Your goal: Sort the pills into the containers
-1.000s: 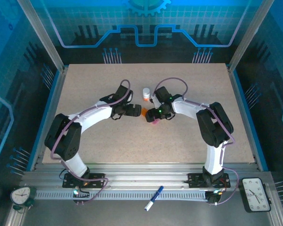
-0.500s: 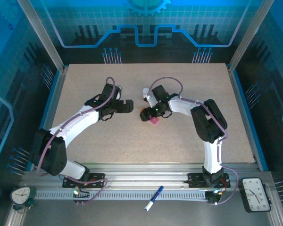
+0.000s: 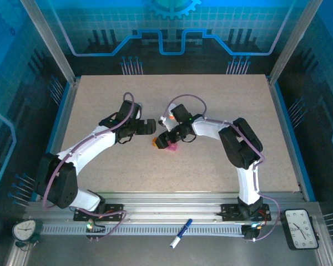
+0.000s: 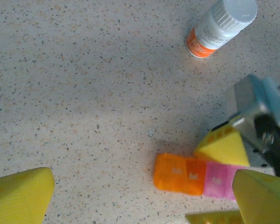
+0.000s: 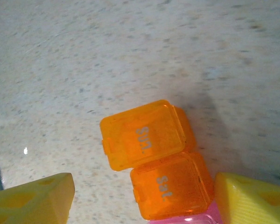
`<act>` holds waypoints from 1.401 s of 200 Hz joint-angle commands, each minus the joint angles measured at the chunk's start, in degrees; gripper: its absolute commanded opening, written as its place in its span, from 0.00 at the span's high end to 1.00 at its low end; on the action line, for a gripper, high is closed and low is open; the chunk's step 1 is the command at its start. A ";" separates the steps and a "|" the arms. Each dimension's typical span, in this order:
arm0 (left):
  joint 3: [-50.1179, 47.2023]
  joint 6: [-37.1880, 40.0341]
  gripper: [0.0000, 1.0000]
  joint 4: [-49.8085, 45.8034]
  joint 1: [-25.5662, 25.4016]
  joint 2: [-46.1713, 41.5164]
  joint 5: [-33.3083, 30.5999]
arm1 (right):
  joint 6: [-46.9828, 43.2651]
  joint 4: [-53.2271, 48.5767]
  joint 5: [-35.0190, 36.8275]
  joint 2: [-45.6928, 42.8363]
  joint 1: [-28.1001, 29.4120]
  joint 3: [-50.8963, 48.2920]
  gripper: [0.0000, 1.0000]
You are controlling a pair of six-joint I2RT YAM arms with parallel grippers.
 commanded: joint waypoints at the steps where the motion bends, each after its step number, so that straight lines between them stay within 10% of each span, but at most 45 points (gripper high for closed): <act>1: -0.49 -0.67 0.01 -0.43 0.44 -1.50 1.49 | -1.87 0.65 -3.77 0.68 1.52 -1.02 0.21; 131: -4.35 -0.93 0.01 -1.61 0.65 -1.92 -0.71 | 5.70 -11.55 18.68 -9.47 0.01 -1.81 0.18; 280: -6.17 -2.39 0.01 -5.98 0.62 -0.65 -1.54 | 6.50 -11.67 21.54 -2.53 1.54 -0.40 0.19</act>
